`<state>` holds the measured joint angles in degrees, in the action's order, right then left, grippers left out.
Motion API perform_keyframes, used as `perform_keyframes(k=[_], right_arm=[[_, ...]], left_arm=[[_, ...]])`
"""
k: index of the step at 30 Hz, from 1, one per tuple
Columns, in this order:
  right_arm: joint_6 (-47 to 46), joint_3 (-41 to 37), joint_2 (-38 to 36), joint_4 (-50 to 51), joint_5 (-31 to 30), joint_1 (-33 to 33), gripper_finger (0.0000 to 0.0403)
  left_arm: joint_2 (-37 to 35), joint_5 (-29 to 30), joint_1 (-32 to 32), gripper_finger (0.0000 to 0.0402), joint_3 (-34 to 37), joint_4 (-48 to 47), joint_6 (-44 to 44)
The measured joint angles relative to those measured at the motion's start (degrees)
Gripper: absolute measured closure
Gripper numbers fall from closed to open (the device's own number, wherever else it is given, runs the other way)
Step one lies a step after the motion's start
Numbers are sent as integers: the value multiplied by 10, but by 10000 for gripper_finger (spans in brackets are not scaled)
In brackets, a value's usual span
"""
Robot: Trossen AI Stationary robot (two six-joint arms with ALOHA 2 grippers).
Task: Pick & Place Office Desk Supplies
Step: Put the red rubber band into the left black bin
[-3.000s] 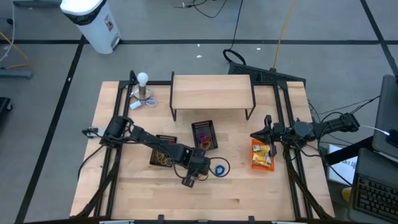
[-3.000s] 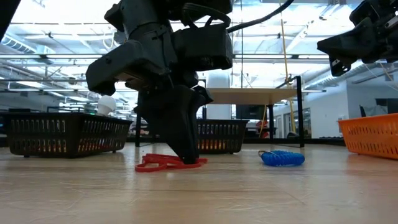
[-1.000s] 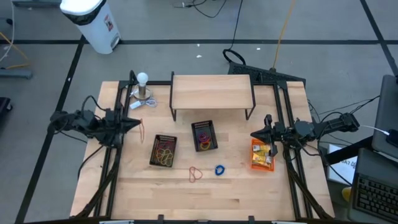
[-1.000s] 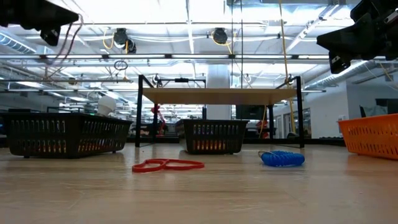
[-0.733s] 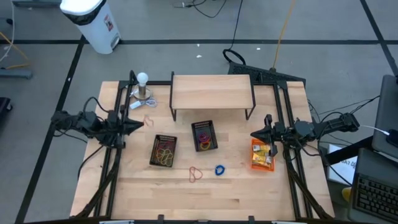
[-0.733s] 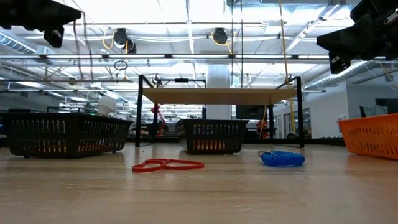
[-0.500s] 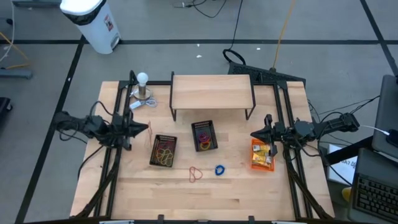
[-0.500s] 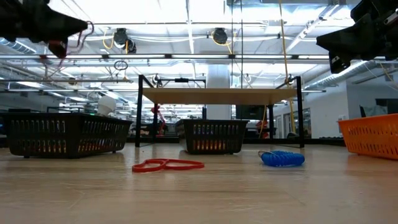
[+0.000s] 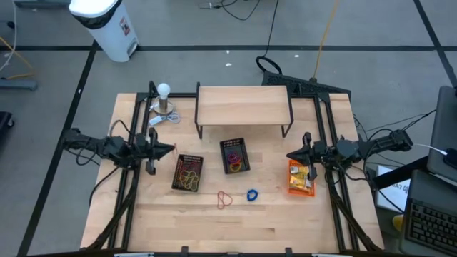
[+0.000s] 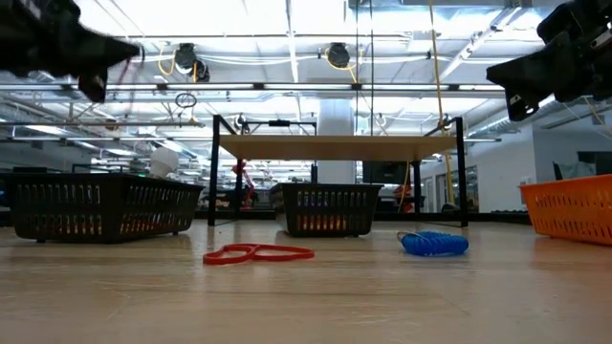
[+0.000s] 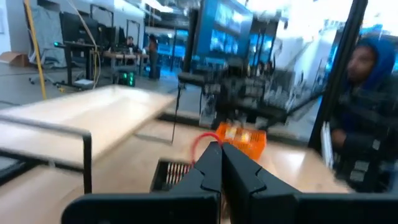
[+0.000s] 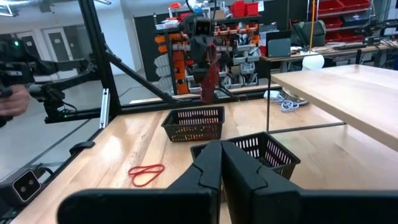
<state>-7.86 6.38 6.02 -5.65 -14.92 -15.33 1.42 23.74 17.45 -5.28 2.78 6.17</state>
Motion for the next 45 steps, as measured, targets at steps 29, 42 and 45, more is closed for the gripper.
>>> perform_keyframes(k=[29, 42, 45], right_arm=[[17, -1, 0, -27, 0, 0, 403], [26, -1, 0, -27, 0, 0, 403], [26, -1, 0, -27, 0, 0, 403]], left_arm=[[584, -117, -2, 402, -401, -389, 207], [672, -177, -2, 389, -401, -400, 197], [673, -193, -2, 360, -401, -399, 189]])
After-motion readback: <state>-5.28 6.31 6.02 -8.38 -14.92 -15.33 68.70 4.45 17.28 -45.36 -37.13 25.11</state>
